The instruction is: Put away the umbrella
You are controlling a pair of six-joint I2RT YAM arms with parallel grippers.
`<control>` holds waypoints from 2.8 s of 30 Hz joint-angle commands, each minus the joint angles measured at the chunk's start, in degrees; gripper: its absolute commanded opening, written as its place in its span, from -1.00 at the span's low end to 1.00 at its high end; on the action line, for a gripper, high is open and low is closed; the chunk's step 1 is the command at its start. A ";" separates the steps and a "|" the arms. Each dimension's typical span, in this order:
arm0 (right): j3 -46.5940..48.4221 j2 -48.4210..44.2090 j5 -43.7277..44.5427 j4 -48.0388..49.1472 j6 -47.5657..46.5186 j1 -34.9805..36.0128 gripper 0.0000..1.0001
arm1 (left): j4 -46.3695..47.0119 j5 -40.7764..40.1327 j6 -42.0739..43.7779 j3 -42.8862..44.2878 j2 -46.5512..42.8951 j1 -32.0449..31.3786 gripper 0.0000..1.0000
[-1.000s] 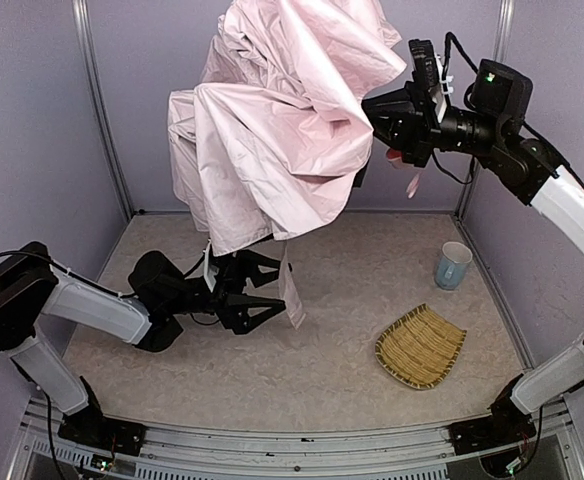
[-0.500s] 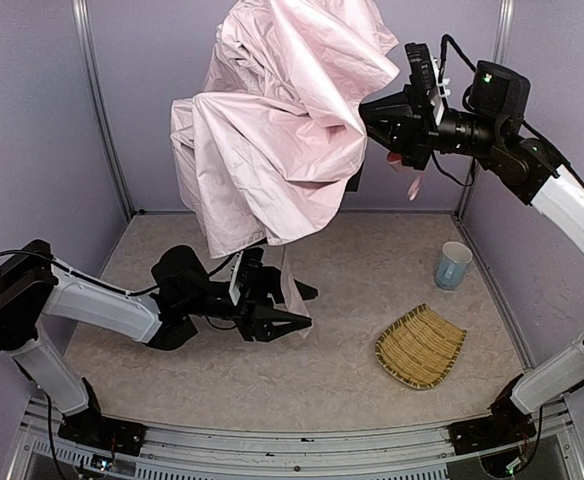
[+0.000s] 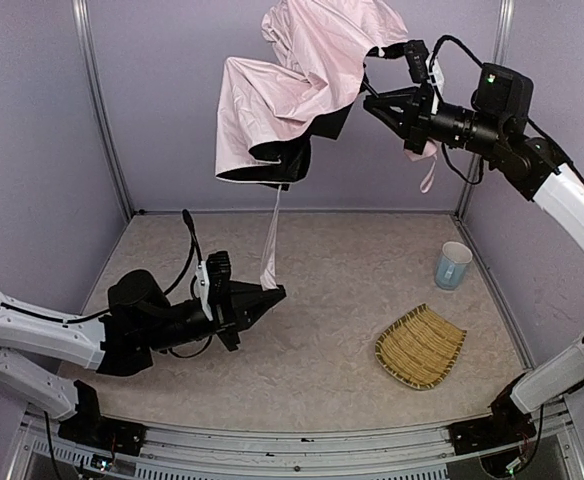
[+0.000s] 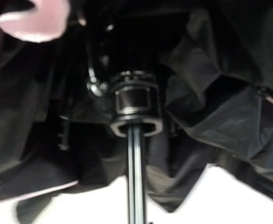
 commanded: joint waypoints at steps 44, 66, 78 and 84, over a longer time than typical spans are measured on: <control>7.28 4.46 -31.12 -15.81 -21.56 -4.04 -1.00 | -27.13 -8.59 22.75 -2.38 -10.74 2.75 0.98; 22.30 10.85 -34.91 -23.99 -26.13 -4.13 -1.00 | -9.81 20.85 6.91 1.54 -2.85 11.16 0.98; 23.52 12.34 -35.06 -22.54 -24.60 -4.13 -1.00 | 0.19 32.55 -0.69 8.54 10.86 10.91 0.25; 22.29 10.54 -31.23 -23.62 -25.34 -4.10 -1.00 | -0.86 31.10 0.08 3.20 6.83 11.55 -1.00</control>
